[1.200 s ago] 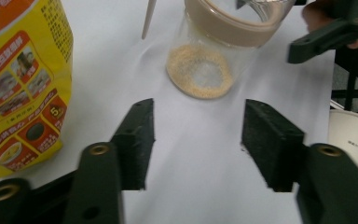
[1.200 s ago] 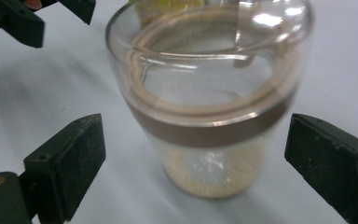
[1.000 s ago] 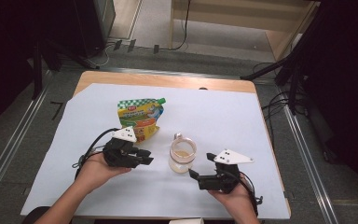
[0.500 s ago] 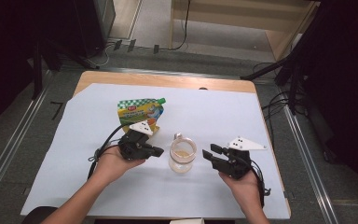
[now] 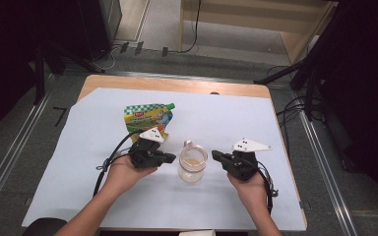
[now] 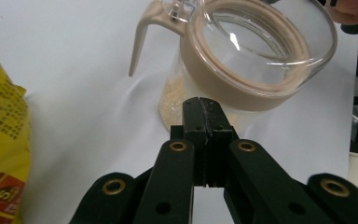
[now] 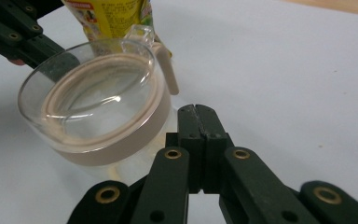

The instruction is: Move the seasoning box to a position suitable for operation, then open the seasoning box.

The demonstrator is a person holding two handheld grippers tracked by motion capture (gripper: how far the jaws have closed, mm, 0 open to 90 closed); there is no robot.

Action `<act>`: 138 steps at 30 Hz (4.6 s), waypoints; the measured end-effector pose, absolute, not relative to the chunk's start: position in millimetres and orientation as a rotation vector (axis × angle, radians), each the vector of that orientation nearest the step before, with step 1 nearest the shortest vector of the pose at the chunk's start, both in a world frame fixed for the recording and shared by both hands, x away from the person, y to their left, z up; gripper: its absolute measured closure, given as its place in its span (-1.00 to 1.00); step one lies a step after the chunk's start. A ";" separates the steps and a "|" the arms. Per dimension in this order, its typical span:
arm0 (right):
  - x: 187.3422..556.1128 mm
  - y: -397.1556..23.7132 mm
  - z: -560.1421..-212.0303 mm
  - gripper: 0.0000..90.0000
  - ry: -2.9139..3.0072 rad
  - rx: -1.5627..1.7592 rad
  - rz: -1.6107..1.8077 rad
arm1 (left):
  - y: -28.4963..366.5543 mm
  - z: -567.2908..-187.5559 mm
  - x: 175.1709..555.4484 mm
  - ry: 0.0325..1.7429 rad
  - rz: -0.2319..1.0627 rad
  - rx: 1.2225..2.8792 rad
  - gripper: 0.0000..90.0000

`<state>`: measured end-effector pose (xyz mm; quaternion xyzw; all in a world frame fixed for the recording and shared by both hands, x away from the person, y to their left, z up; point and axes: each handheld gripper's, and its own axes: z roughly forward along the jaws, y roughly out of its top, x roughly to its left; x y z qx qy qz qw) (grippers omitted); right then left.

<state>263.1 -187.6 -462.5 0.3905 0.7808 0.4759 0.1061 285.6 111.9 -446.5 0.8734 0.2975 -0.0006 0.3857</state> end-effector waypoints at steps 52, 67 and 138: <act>266.7 -188.7 -461.0 1.00 2.384 1.118 1.340 | 86.4 -432.5 304.8 0.762 0.035 2.181 1.00; 251.4 -187.5 -464.8 1.00 2.424 1.089 1.320 | 66.1 -441.0 327.4 0.751 0.015 2.200 1.00; 334.1 -166.4 -467.4 1.00 2.460 1.090 1.384 | 79.1 -446.9 238.0 0.743 -0.024 2.162 1.00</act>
